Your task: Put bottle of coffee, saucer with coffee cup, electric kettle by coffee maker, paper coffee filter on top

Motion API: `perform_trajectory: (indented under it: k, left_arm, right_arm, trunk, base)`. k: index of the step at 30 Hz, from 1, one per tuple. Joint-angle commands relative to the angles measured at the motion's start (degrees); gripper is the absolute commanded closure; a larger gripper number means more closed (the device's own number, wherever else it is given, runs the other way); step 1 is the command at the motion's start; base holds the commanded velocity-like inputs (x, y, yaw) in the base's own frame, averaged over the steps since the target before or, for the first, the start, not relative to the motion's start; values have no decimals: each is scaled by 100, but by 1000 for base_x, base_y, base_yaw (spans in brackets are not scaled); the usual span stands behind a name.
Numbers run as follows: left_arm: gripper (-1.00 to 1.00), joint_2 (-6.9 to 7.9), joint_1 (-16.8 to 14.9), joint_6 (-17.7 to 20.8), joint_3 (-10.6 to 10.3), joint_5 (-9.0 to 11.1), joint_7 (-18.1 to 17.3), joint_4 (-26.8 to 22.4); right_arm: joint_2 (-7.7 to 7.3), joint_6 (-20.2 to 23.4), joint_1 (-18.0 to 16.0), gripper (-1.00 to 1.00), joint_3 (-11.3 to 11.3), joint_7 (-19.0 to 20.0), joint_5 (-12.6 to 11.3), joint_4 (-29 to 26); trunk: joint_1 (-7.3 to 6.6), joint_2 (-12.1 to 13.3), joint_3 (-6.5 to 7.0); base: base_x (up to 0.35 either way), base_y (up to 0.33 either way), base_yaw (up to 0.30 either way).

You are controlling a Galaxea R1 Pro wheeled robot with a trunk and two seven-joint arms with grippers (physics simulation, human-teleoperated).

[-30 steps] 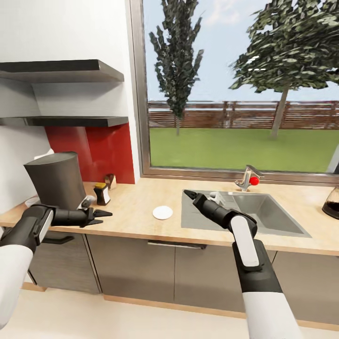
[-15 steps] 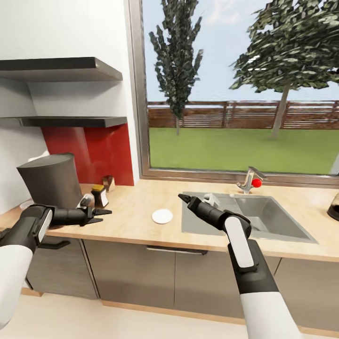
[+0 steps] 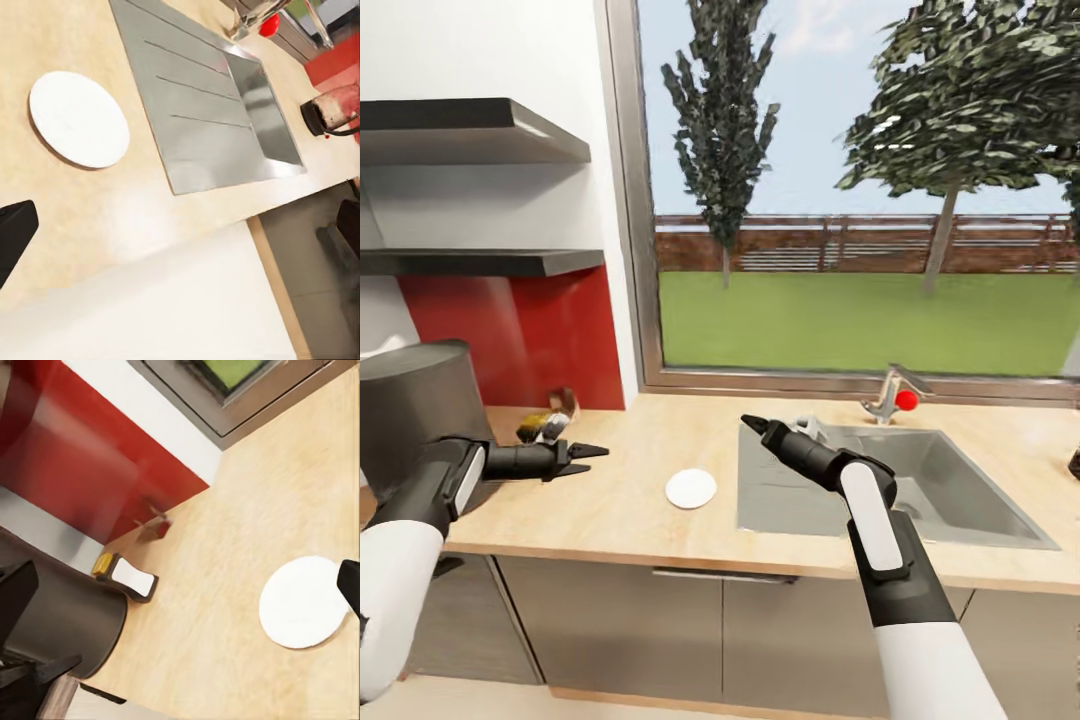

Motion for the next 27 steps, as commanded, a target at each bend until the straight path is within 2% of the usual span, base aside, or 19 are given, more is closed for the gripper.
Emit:
perform_trajectory:
  k: [1,6,15,17,19,22,24,27]
  left_arm:
    - [-100,-21,-2,49,18,-55,-46,1]
    - [-100,-107,12,47,9,-72,-39,23]
    - [-100,-144,33,34,2,-100,-23,39]
    - [-100,-144,32,33,0,-106,-19,39]
    - [-100,-143,34,31,-2,-117,-16,39]
    - [-100,-127,34,29,-2,-130,-3,58]
    - [-100,-109,34,30,-2,-134,4,74]
    - [-100,-69,34,30,8,-137,9,84]
  right_arm:
    - [3,21,-3,-100,-4,-58,-61,9]
    - [0,21,-3,-100,-5,-58,-61,196]
    - [-4,29,-3,-100,-4,-58,-61,320]
    - [-7,130,-3,-100,-4,-58,-61,321]
    - [-2,797,-3,-100,-9,-52,-86,307]
    - [7,1109,3,-100,-4,-50,-97,310]
    - [19,1136,31,-100,13,-50,-96,316]
    - [40,1183,147,-100,187,-45,-102,320]
  trunk:
    - [6,-4,-2]
    - [6,-4,-2]
    - [6,-4,-2]
    - [6,-4,-2]
    - [6,-4,-2]
    - [6,-4,-2]
    - [6,-4,-2]
    - [6,-4,-2]
  base:
    - [316,-77,-244]
    - [297,-129,-257]
    - [259,-135,-249]
    - [85,-22,-91]
    - [22,-6,-23]
    - [5,-1,-54]
    - [0,0,-30]
    - [0,0,-13]
